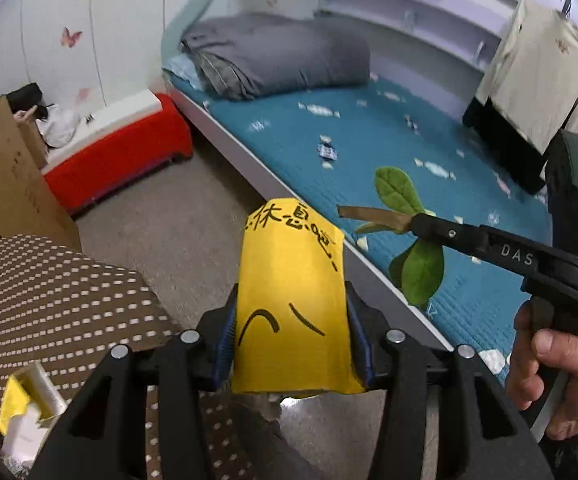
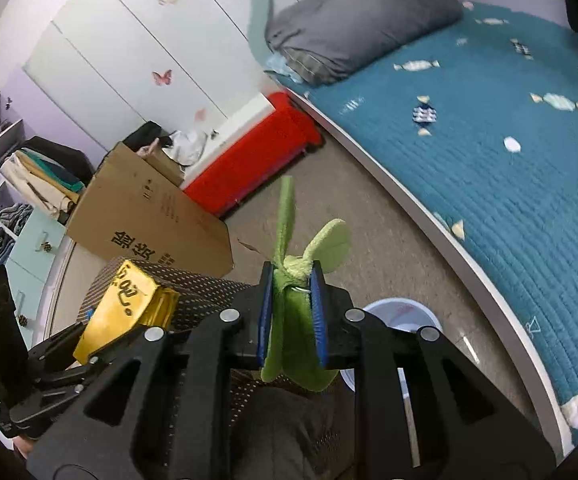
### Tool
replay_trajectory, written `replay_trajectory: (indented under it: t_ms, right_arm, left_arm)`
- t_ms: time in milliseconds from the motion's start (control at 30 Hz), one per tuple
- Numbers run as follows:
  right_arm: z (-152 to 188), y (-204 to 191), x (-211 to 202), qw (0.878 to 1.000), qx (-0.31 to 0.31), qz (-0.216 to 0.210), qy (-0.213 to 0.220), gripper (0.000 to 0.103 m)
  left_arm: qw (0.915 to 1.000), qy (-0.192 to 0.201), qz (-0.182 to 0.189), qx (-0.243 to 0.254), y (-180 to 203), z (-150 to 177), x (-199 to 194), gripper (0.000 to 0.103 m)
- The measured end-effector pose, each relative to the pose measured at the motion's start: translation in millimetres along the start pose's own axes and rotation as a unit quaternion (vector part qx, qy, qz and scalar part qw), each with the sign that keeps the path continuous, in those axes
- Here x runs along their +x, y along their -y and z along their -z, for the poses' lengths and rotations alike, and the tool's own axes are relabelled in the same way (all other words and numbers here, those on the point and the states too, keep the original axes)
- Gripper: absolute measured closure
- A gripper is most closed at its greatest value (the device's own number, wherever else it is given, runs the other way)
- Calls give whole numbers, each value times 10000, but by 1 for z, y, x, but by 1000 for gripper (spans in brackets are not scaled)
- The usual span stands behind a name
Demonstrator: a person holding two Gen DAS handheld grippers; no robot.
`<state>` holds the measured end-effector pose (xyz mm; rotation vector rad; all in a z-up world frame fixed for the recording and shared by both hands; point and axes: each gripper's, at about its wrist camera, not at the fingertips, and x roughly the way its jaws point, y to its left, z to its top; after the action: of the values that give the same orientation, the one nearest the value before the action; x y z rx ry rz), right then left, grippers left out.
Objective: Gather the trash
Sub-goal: 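Carry both held items over the blue wastebasket and open both tools, then move both open tools back over the table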
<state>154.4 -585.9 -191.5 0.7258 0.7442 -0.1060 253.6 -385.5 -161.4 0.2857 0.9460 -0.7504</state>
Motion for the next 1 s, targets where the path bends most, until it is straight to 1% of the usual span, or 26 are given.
replay_trajectory:
  t_ms: [133,200,233,267,300,333,367,400,433,467,500,533,633,800,1000]
  right_arm:
    - [6,16,21,9995,188,46,-231,84]
    - [9,23,32,9990,270,87,-359,84]
    - [11,27,38,9985,316,114,-424,84]
    - [13,30,44,9981,352,127,-487,83]
    - [17,37,55,9970,442,120,-620,83]
    - [19,41,61,9962,519,93,-698,76]
    - [24,50,72,9944,679,120,-805,68]
    - [27,56,77,9932,777,158,-848,47]
    - [30,61,83,9919,868,167,-913,39]
    - [36,67,90,9895,987,191,-1034,38]
    - [40,70,93,9881,1063,251,-1083,30]
    - [44,72,94,9869,1135,333,-1094,18]
    - [51,71,90,9865,1212,409,-1021,6]
    - [54,55,79,9878,1081,566,-970,6]
    - [50,31,58,9917,853,578,-768,6]
  left_arm:
    - [9994,-346,79,-39,7,-4,30,54]
    - [9987,-503,125,-35,7,-4,42,46]
    - [9978,-645,151,16,9,-4,52,42]
    - [9969,-765,165,81,10,-4,60,33]
    - [9961,-868,104,137,9,-2,66,27]
    - [9955,-937,-49,162,9,-2,72,22]
    - [9948,-997,-143,161,8,-1,77,15]
    - [9945,-1025,-165,141,6,-1,78,15]
    - [9945,-1026,-176,84,4,-1,76,15]
    - [9949,-994,-168,47,2,-1,74,13]
    - [9954,-947,-162,31,0,-1,70,11]
    - [9960,-873,-178,45,0,-1,64,11]
    - [9975,-671,-227,81,-4,-1,48,11]
    - [9990,-402,-204,-28,-10,3,23,10]
    - [9998,-32,-164,-148,-21,13,-17,10]
